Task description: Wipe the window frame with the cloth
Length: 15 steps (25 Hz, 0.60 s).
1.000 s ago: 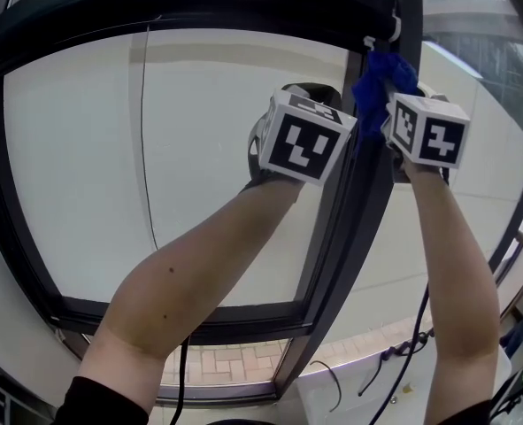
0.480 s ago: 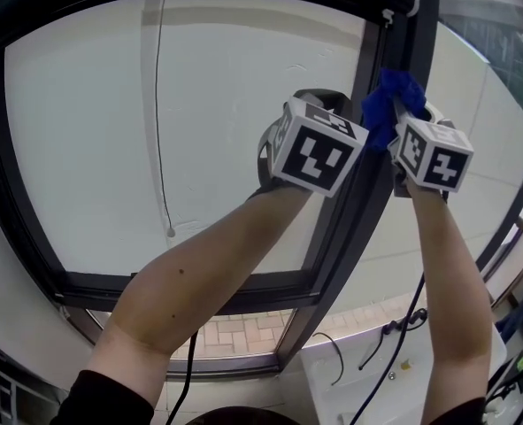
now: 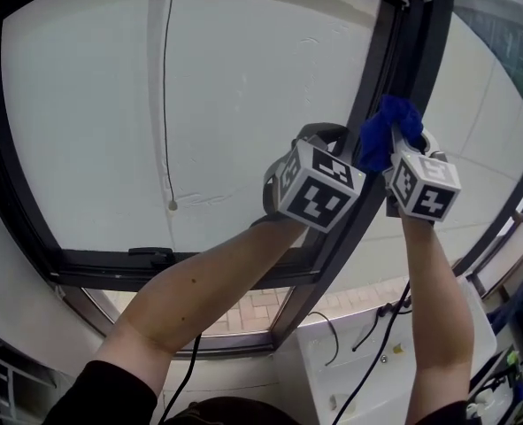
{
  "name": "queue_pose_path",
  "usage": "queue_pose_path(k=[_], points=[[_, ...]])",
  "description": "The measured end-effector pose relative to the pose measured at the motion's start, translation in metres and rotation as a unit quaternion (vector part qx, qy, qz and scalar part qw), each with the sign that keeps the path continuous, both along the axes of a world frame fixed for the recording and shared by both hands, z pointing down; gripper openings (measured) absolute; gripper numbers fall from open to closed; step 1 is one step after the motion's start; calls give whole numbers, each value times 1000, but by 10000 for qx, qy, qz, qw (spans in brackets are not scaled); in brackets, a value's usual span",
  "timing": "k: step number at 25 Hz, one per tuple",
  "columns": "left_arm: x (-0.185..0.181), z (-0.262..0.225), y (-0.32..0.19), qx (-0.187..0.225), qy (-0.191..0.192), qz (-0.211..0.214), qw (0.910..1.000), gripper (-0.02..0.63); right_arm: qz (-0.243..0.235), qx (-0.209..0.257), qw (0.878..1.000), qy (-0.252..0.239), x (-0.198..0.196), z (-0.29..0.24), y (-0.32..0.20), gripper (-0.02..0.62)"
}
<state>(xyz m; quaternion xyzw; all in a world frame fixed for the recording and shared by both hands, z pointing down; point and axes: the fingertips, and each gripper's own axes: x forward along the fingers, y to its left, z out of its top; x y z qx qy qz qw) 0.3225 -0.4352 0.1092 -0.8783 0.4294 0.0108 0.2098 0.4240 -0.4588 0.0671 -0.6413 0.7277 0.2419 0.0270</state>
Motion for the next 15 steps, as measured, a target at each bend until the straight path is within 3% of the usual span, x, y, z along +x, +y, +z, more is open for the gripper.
queue_pose_path(k=[11, 15], points=[[-7, 88, -18, -452, -79, -60, 9989, -6, 20, -24, 9999, 100, -1, 90, 0, 77], [1, 112, -16, -532, -66, 157, 9984, -6, -120, -160, 9996, 195, -7, 121, 0, 77]])
